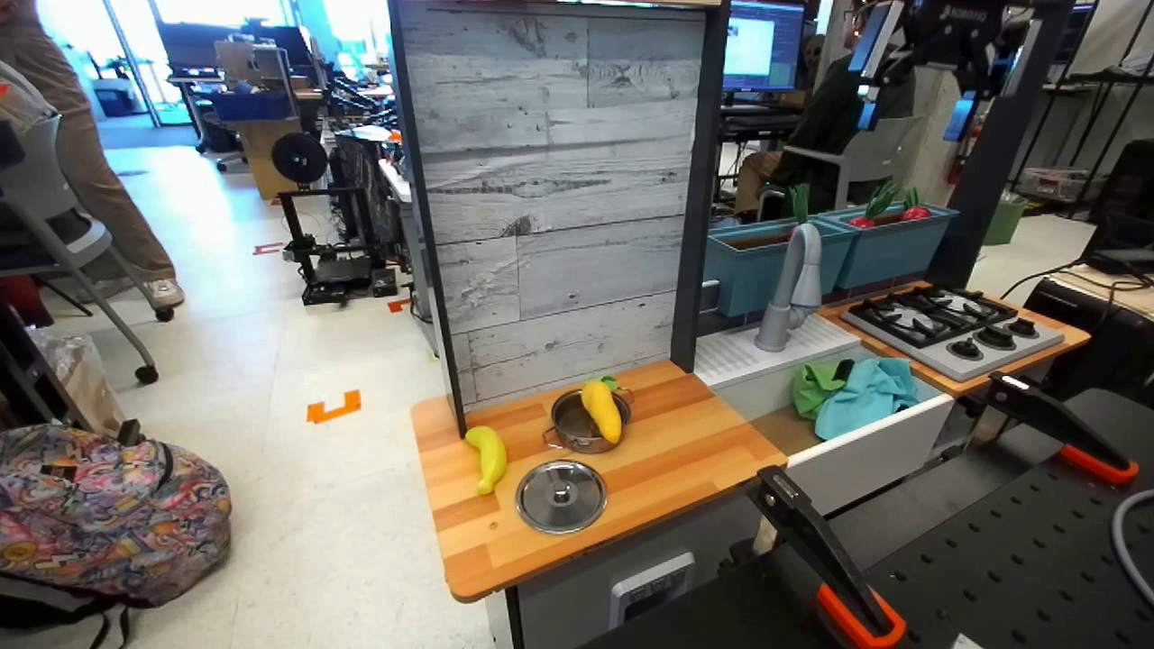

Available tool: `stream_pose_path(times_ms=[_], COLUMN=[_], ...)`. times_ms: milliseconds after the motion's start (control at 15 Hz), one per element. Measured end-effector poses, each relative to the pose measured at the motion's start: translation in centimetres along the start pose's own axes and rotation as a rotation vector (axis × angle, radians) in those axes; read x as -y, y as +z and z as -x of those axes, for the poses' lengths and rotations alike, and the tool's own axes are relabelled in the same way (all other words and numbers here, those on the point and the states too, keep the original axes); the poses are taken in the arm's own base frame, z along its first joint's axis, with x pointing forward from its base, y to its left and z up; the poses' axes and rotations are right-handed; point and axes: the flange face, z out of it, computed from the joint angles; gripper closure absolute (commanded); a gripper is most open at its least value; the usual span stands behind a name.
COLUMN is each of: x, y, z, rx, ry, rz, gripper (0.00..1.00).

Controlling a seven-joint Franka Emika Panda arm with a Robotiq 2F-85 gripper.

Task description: Push the faucet to the left side of the sink.

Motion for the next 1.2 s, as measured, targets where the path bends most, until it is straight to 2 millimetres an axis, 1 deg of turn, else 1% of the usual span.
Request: stream_pose_path(times_ms=[200,333,467,533,667,867,1200], x=[-3.2,-4.9,-5.9,-6.2,-6.0,-4.8,-2.6], y=[2.5,4.4,6.4,7.4,9.2,11.7,14.5], z=[-2.6,-3.6,-4.3,-4.5,-4.9,-5.4,-5.8], rx=[0.000,-0.008,-0.008,-0.005,-0.002,0.005,0.038], ry=[0.073,0.111,0.135,0.142,0.140,0.120,0.082], rz=[-0.026,-0.039,-0.043,-0.042,-0.037,-0.035,-0.040], gripper=[0.00,0.00,0.00,0.00,0.00,0.00,0.00])
